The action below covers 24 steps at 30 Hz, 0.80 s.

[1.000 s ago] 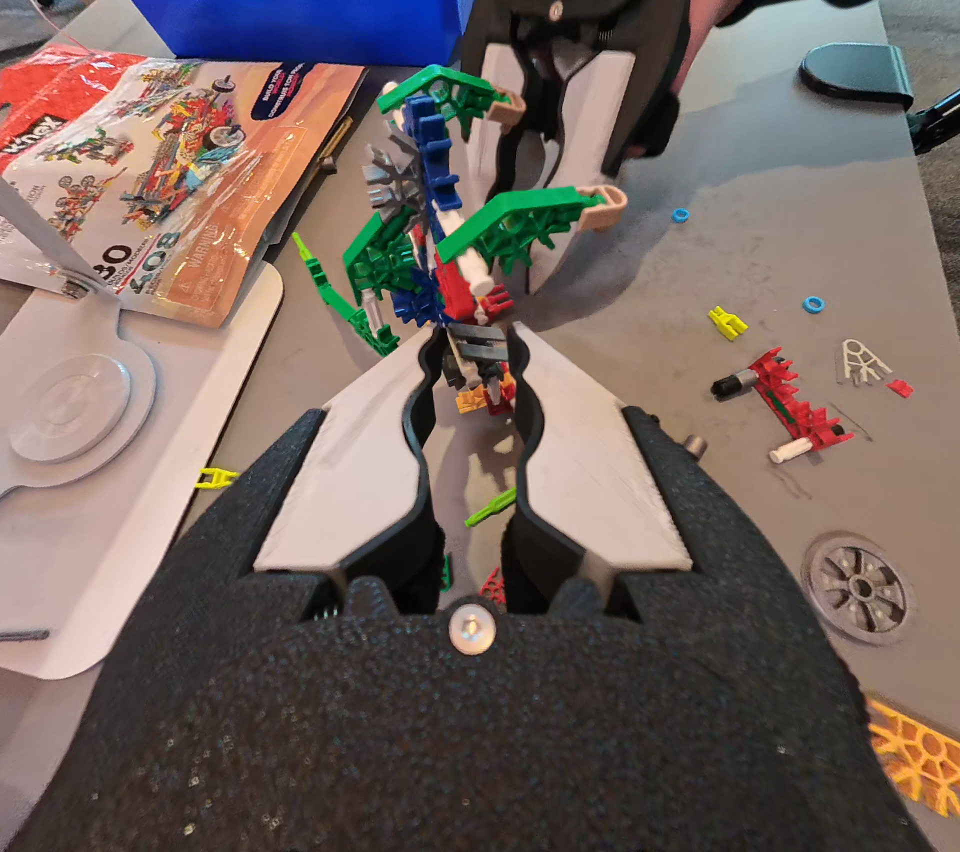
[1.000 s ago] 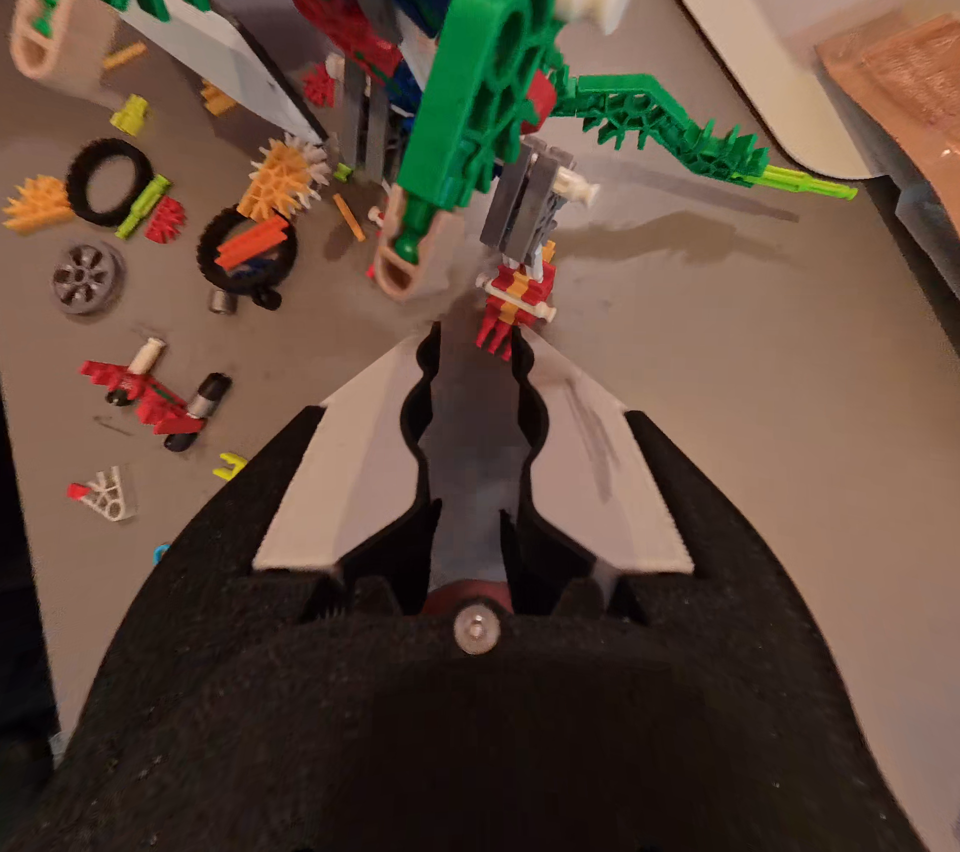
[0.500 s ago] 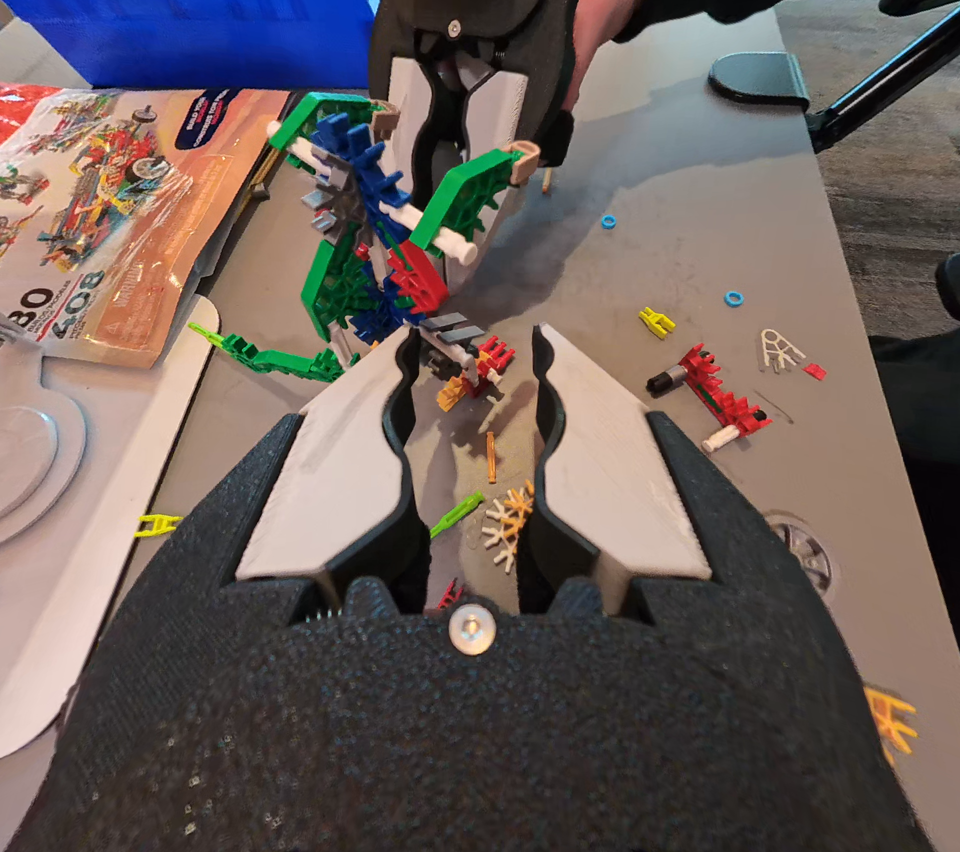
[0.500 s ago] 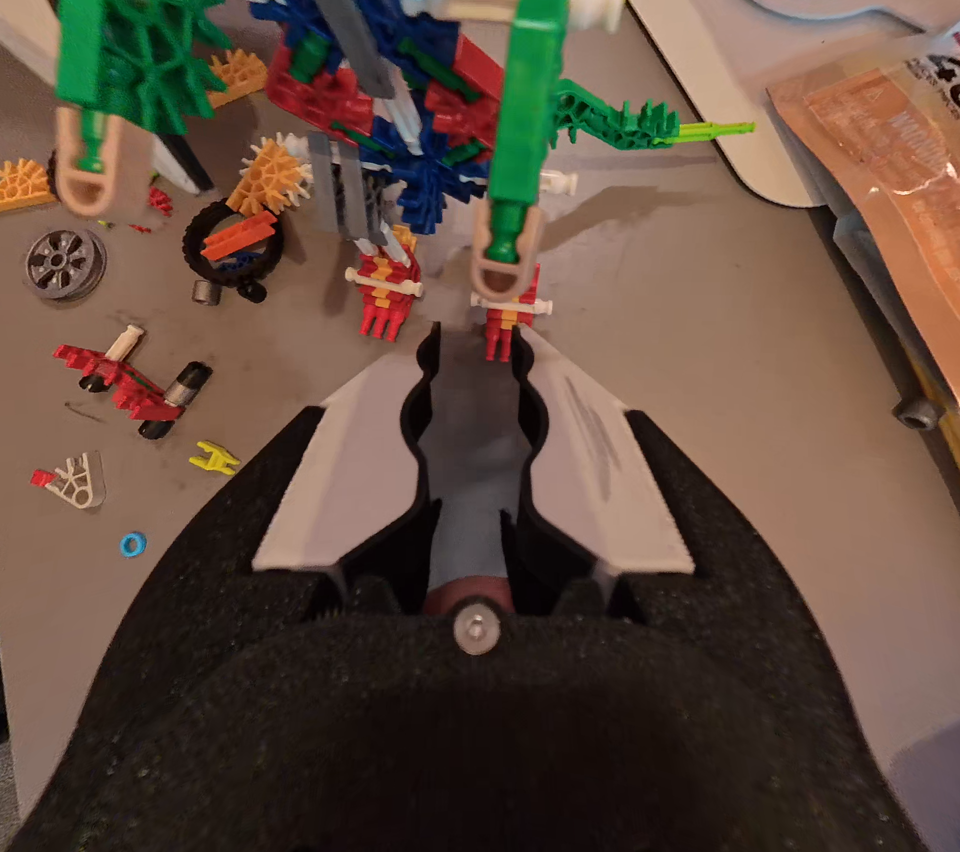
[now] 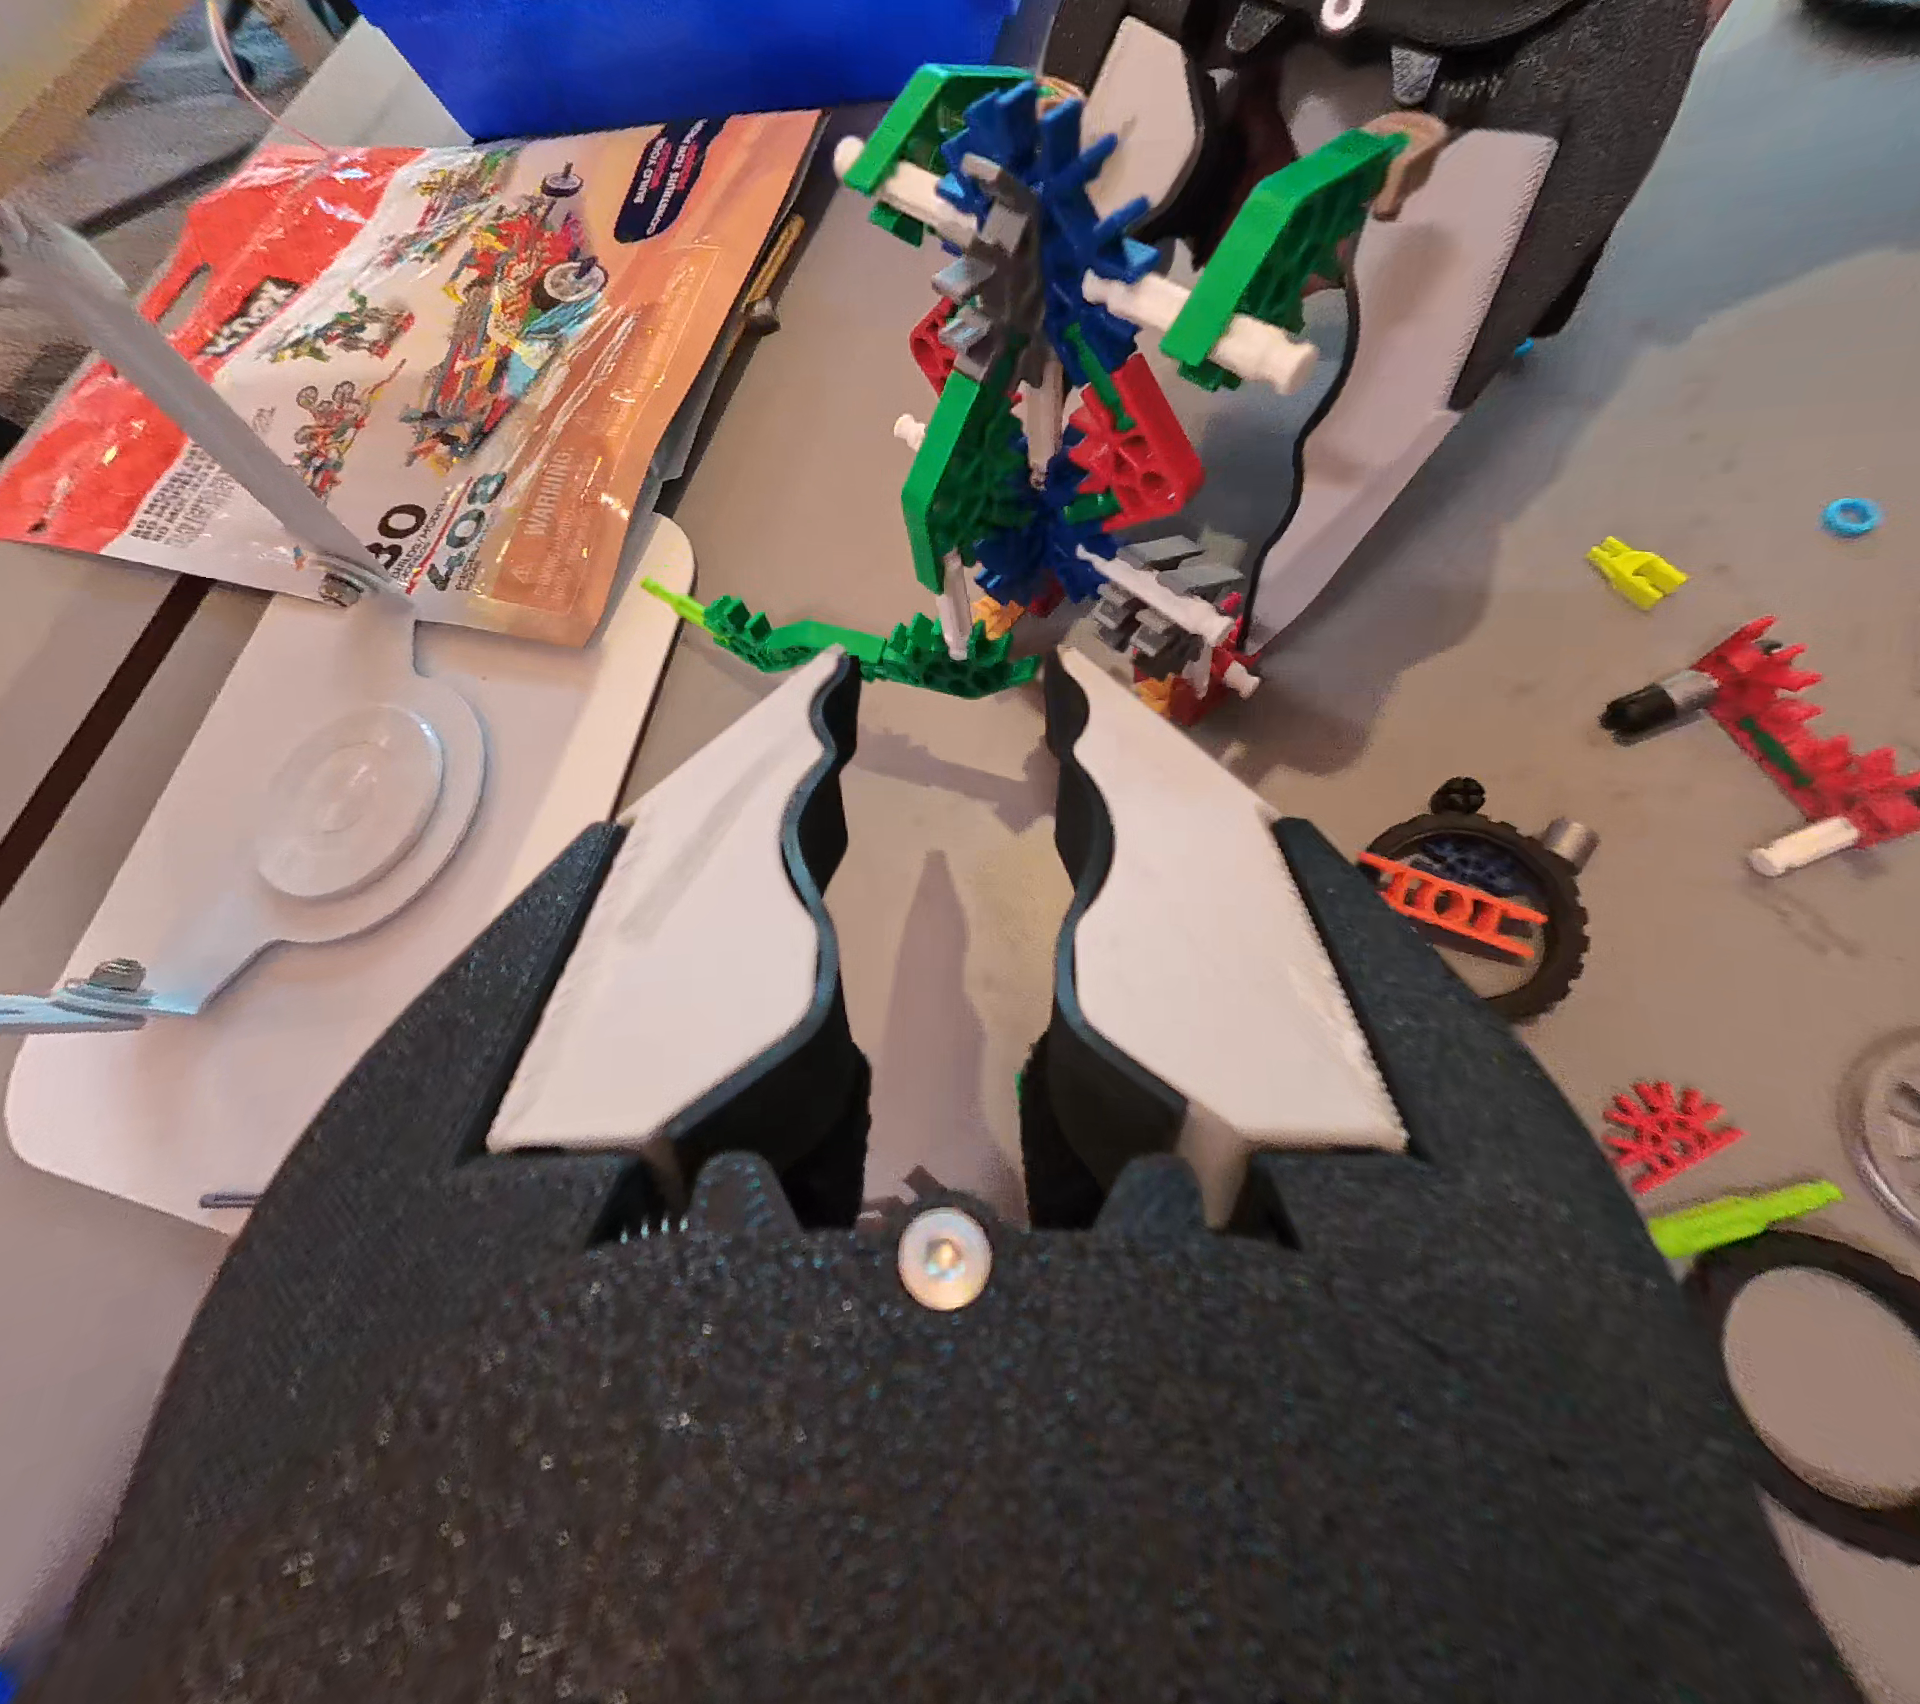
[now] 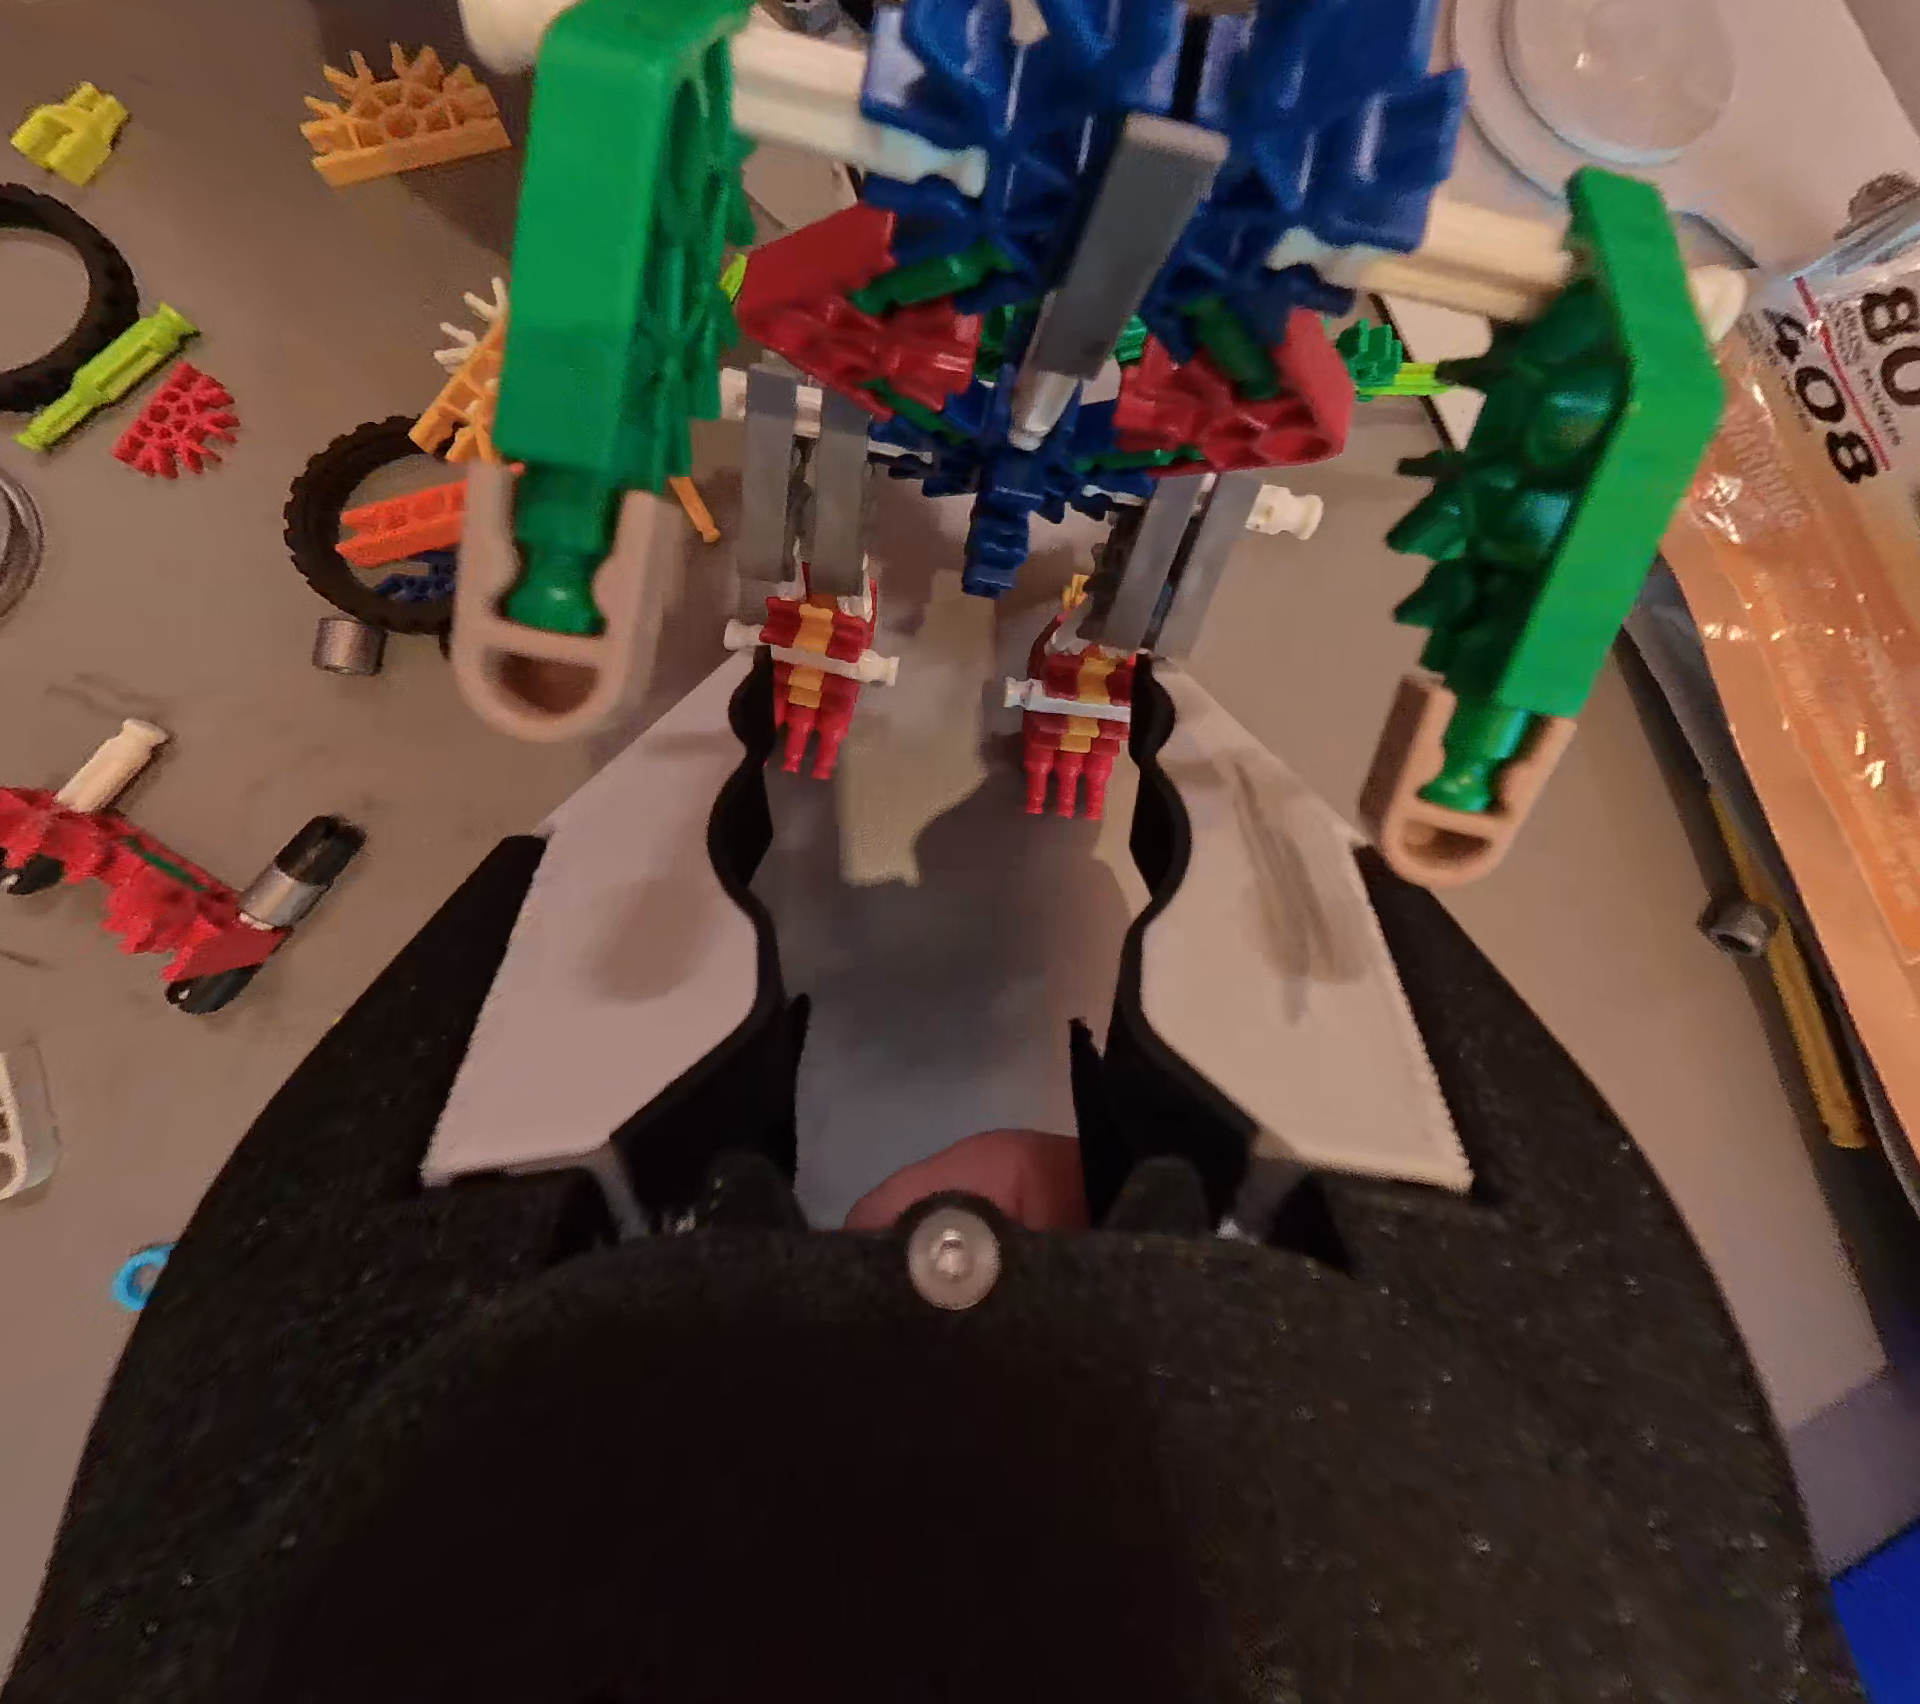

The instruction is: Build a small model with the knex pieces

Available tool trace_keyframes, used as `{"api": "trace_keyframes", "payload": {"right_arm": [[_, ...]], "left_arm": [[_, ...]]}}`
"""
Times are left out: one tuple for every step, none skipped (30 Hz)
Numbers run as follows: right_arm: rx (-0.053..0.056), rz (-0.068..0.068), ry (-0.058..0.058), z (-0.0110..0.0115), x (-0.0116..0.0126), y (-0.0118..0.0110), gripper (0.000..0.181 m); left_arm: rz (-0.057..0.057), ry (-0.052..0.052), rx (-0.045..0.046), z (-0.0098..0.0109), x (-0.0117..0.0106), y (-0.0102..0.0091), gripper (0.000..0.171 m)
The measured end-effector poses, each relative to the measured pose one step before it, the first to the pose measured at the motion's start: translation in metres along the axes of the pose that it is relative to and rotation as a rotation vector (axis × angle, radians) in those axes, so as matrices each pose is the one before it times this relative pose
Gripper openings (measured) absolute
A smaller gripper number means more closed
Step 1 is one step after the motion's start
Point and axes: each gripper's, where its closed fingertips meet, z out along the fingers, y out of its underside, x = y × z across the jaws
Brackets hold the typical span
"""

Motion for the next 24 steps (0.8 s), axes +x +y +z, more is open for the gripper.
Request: {"api": "trace_keyframes", "payload": {"right_arm": [[0.0060, -0.0134, 0.0054, 0.00062, 0.00032, -0.00025, 0.066], [0.0093, -0.0056, -0.0002, 0.00050, 0.00029, -0.00054, 0.066], [0.0099, -0.0019, -0.0043, 0.00048, 0.00021, -0.00056, 0.065], [0.0111, -0.0044, -0.0045, 0.00029, 0.00054, -0.00056, 0.064], [0.0128, -0.0097, -0.0042, 0.00029, 0.00065, -0.00030, 0.062], [0.0126, -0.0120, -0.0085, -0.00015, 0.00021, 0.00016, 0.062], [0.0100, -0.0099, -0.0127, -0.00084, -0.00019, 0.00065, 0.062], [0.0060, -0.0096, -0.0132, -0.00102, -0.00044, 0.00106, 0.062], [0.0012, -0.0089, -0.0178, -0.00135, -0.00141, 0.00135, 0.059], [-0.0001, -0.0078, -0.0186, -0.00130, -0.00198, 0.00118, 0.058], [-0.0011, -0.0113, -0.0055, -0.00091, -0.00070, 0.00104, 0.054], [-0.0028, -0.0185, 0.0028, -0.00075, 0.00003, 0.00094, 0.051], [-0.0034, -0.0229, -0.0018, -0.00068, -0.00115, 0.00058, 0.050], [-0.0017, -0.0181, -0.0043, -0.00054, -0.00176, 0.00001, 0.050], [-0.0016, -0.0091, -0.0027, -0.00027, -0.00129, -0.00026, 0.051], [-0.0014, -0.0030, 0.0007, -0.00014, -0.00039, -0.00051, 0.051], [0.0017, 0.0004, 0.0018, -0.00017, -0.00004, -0.00133, 0.051], [0.0016, 0.0024, 0.0023, -0.00036, 0.00021, -0.00133, 0.052], [-0.0008, 0.0054, 0.0052, -0.00018, 0.00090, -0.00096, 0.055], [-0.0010, 0.0082, 0.0041, -0.00002, 0.00087, -0.00073, 0.058], [0.0030, 0.0085, -0.0011, 0.00012, 0.00000, -0.00103, 0.060], [0.0058, 0.0072, -0.0036, 0.00033, -0.00063, -0.00124, 0.061], [0.0005, 0.0039, -0.0002, 0.00068, -0.00029, -0.00044, 0.062], [-0.0057, -0.0008, 0.0036, 0.00083, 0.00031, 0.00063, 0.063]], "left_arm": [[0.0050, -0.0007, 0.00628, 0.00082, 0.00078, -0.00145, 0.034], [-0.0024, 0.0041, 0.01028, 0.00047, 0.00104, -0.00197, 0.034], [-0.0003, 0.0015, 0.00344, 0.00054, 0.00073, -0.00068, 0.033], [0.0048, 0.0066, -0.00285, 0.00097, 0.00202, 0.00087, 0.032], [0.0034, 0.0077, -0.00230, 0.00124, 0.00265, 0.00103, 0.031], [0.0025, 0.0131, 0.00041, 0.00121, 0.00391, 0.00043, 0.030], [0.0023, 0.0059, 0.00613, 0.00045, 0.00315, -0.00124, 0.027], [0.0083, 0.0113, 0.00208, -0.00036, 0.00314, -0.00133, 0.029], [0.0047, 0.0162, -0.00357, -0.00055, 0.00315, -0.00082, 0.031], [0.0059, 0.0156, 0.00291, -0.00124, 0.00263, -0.00149, 0.029], [0.0046, 0.0131, 0.00748, -0.00153, 0.00206, -0.00165, 0.026], [0.0040, 0.0028, 0.00621, -0.00154, -0.00032, -0.00105, 0.027], [-0.0008, -0.0200, -0.00459, -0.00097, -0.00476, 0.00066, 0.028], [-0.0057, -0.0152, -0.00414, -0.00071, -0.00494, 0.00101, 0.029], [-0.0069, -0.0011, 0.00497, -0.00095, -0.00259, 0.00026, 0.031], [-0.0044, -0.0038, 0.00353, -0.00098, -0.00266, 0.00100, 0.032], [0.0008, -0.0018, -0.00302, -0.00042, -0.00198, 0.00216, 0.033], [0.0038, -0.0049, -0.00770, 0.00033, -0.00203, 0.00295, 0.035], [0.0052, -0.0078, -0.00736, 0.00077, -0.00225, 0.00281, 0.036], [0.0011, -0.0040, -0.00459, 0.00094, -0.00128, 0.00218, 0.037], [0.0023, -0.0010, 0.00078, 0.00090, -0.00043, 0.00096, 0.039], [0.0106, -0.0005, -0.00119, 0.00082, 0.00027, 0.00062, 0.041], [0.0176, -0.0036, -0.00428, 0.00066, -0.00014, 0.00048, 0.041], [0.0170, -0.0019, -0.00112, 0.00046, -0.00010, -0.00051, 0.041]]}}
